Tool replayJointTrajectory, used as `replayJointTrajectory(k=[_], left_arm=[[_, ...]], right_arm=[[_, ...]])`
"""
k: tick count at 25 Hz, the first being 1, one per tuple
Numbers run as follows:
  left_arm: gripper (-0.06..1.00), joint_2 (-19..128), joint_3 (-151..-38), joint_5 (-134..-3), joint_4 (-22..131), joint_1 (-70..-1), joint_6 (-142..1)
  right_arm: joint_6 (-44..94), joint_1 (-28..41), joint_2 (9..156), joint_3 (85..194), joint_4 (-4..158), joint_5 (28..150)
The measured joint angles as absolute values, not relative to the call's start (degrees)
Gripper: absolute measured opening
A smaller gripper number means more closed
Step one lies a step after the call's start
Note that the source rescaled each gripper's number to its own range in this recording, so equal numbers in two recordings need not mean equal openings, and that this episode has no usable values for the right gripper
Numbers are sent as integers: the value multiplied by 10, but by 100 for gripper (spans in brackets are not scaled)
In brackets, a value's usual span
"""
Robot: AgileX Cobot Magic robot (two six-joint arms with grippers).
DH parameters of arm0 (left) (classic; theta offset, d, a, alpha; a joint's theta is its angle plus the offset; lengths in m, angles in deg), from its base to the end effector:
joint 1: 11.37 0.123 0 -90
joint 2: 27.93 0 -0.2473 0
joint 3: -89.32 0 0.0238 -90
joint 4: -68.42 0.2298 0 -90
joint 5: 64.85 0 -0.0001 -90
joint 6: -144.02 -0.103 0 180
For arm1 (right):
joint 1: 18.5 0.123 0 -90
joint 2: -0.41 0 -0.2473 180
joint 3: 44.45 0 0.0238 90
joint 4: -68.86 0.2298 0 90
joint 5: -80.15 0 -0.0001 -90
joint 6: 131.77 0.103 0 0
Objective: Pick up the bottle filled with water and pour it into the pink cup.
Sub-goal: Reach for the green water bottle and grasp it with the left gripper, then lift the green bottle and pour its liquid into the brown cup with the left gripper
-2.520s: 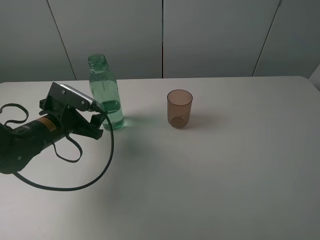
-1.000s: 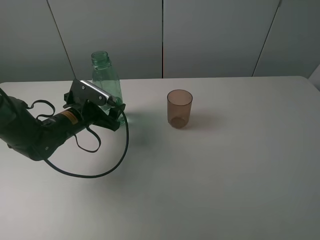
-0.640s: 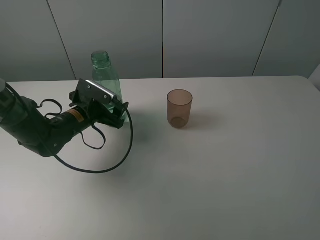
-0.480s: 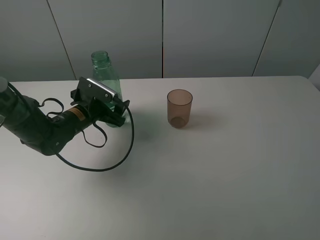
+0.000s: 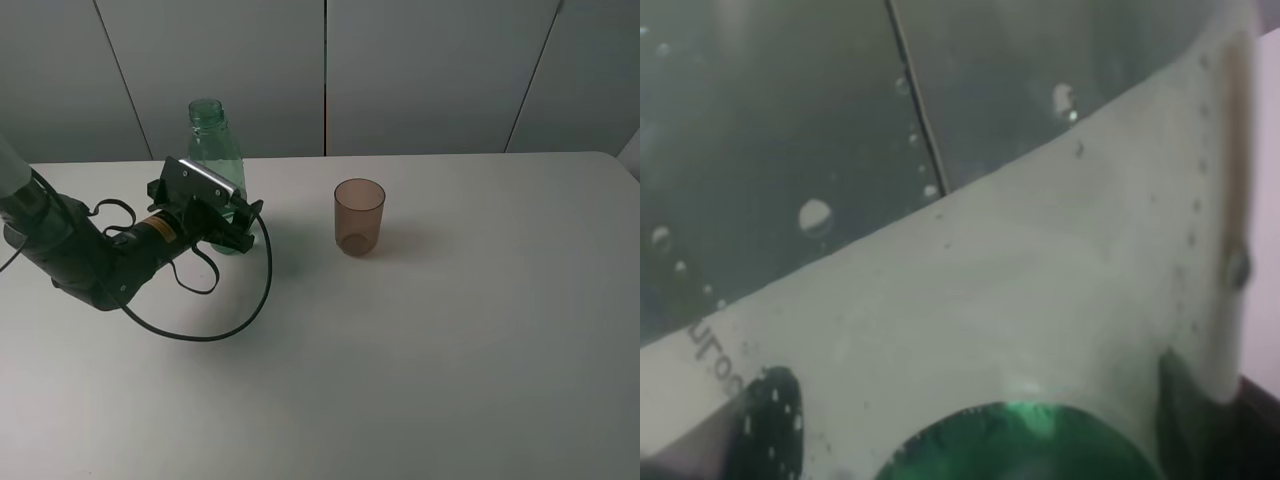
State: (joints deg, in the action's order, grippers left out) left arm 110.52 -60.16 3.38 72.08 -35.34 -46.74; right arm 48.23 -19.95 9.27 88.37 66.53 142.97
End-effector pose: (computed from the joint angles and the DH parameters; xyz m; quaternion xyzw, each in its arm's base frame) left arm 0.3204 -0.1491 0.0467 0.2565 0.7263 -0.0885 0.6315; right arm 0.0230 -0.0043 0.2595 0.0121 0.8607 -0.0267 0.5082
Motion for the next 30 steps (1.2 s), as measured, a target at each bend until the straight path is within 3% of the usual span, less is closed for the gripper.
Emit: replayJointTrajectory(k=[4, 5, 6, 7, 9, 22, 30], left_arm=[[100, 1105, -602, 35, 722, -353, -467], [96, 1105, -602, 36, 722, -353, -467], [80, 1105, -602, 37, 722, -353, -467], [50, 1105, -602, 39, 722, -353, -467], [0, 1107, -602, 39, 723, -353, -468], [2, 1102, -613, 28, 725, -353, -473], [2, 1091, -749, -11, 780, -353, -540]], right_arm=[[482, -199, 93, 884, 665, 1430], [482, -199, 93, 884, 665, 1430], [482, -199, 93, 884, 665, 1430], [482, -199, 93, 884, 665, 1430], [482, -199, 93, 884, 665, 1430], [482, -199, 93, 884, 665, 1430], [482, -199, 93, 884, 665, 1430]])
